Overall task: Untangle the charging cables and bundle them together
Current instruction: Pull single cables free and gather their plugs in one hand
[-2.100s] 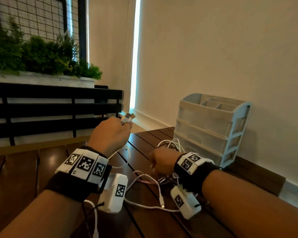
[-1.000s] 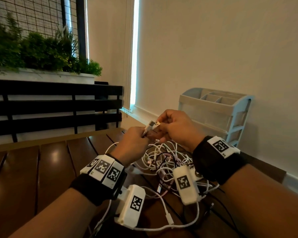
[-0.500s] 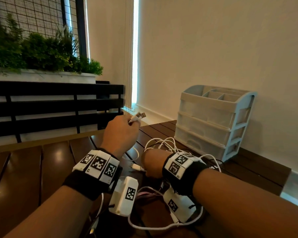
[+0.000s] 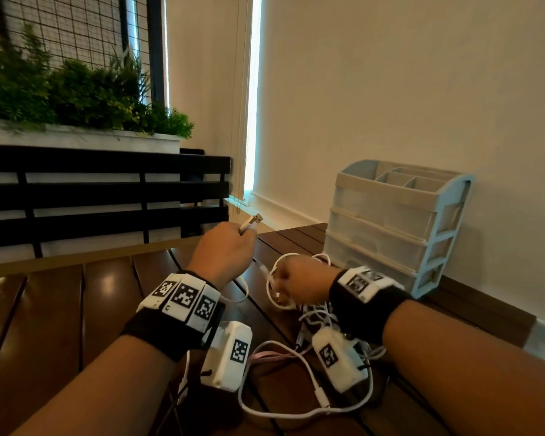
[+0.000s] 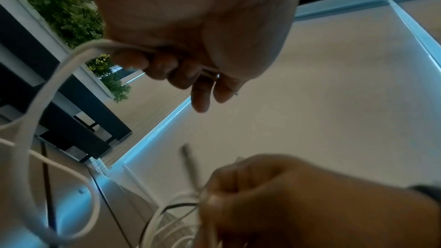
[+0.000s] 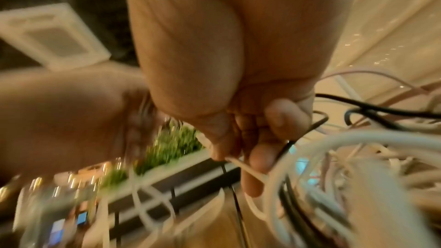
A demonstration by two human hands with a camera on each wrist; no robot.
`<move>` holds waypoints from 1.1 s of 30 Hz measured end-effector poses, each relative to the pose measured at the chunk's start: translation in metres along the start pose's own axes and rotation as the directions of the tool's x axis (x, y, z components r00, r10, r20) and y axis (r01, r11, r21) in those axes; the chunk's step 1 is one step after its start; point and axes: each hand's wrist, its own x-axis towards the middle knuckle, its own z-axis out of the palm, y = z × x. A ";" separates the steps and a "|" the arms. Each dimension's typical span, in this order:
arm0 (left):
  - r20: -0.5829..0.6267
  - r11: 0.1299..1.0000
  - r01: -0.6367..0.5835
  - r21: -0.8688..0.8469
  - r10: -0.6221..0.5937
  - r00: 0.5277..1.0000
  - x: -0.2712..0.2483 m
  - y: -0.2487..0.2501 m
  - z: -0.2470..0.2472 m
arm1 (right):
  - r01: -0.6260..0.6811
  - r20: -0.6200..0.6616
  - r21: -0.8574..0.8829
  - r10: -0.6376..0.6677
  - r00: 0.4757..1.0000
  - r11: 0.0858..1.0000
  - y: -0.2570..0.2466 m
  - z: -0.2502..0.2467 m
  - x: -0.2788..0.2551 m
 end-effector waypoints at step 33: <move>-0.132 0.788 -0.090 -0.610 0.012 0.991 -0.001 0.031 -0.031 | -0.104 -0.207 -0.271 0.047 0.977 0.957 0.069 -0.042 -0.034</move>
